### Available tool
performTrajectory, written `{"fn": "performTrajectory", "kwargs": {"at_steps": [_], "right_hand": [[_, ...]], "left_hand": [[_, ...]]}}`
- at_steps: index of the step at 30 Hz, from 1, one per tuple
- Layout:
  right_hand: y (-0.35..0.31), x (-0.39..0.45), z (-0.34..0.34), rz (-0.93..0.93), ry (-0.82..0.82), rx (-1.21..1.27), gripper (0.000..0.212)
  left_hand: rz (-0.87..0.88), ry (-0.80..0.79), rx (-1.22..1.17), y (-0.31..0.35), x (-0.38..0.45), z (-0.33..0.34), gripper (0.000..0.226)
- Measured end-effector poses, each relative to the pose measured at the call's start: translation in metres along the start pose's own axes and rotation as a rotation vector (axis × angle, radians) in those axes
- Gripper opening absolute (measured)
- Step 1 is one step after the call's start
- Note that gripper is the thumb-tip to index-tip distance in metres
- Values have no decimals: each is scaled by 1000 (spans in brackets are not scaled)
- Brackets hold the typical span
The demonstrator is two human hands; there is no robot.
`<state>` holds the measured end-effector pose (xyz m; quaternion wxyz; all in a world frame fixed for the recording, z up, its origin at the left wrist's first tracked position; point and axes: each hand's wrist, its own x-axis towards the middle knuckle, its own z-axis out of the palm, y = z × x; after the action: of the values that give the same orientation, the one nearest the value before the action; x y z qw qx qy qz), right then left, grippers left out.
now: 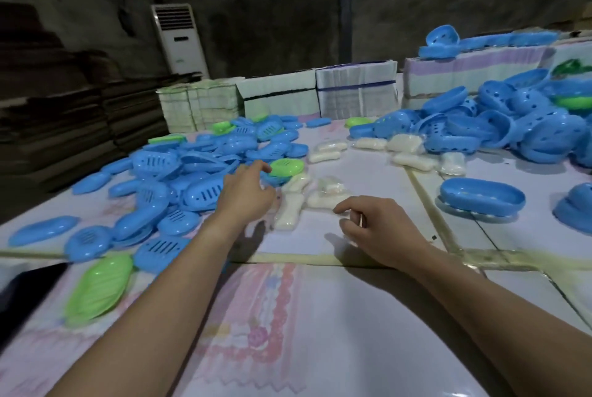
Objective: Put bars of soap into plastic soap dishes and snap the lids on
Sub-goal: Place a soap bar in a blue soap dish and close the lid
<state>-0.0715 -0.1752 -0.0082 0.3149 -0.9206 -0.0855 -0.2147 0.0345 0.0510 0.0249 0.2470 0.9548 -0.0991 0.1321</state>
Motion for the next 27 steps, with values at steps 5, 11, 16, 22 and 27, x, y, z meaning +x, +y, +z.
{"fn": "performTrajectory", "kwargs": {"at_steps": [5, 11, 16, 22, 27], "right_hand": [[-2, 1, 0, -34, -28, -41, 22], [1, 2, 1, -33, -54, -64, 24], [2, 2, 1, -24, -51, -59, 24], [6, 3, -1, -5, -16, -66, 23], [14, 4, -5, 28, 52, -102, 21]], "left_hand": [[-273, -50, 247, -53, 35, -26, 67], [-270, -41, 508, -73, 41, -32, 58], [-70, 132, 270, -52, 31, -27, 13], [-286, 57, -796, 30, 1, -16, 13], [-674, -270, -1770, 66, -39, 8, 21]]}}
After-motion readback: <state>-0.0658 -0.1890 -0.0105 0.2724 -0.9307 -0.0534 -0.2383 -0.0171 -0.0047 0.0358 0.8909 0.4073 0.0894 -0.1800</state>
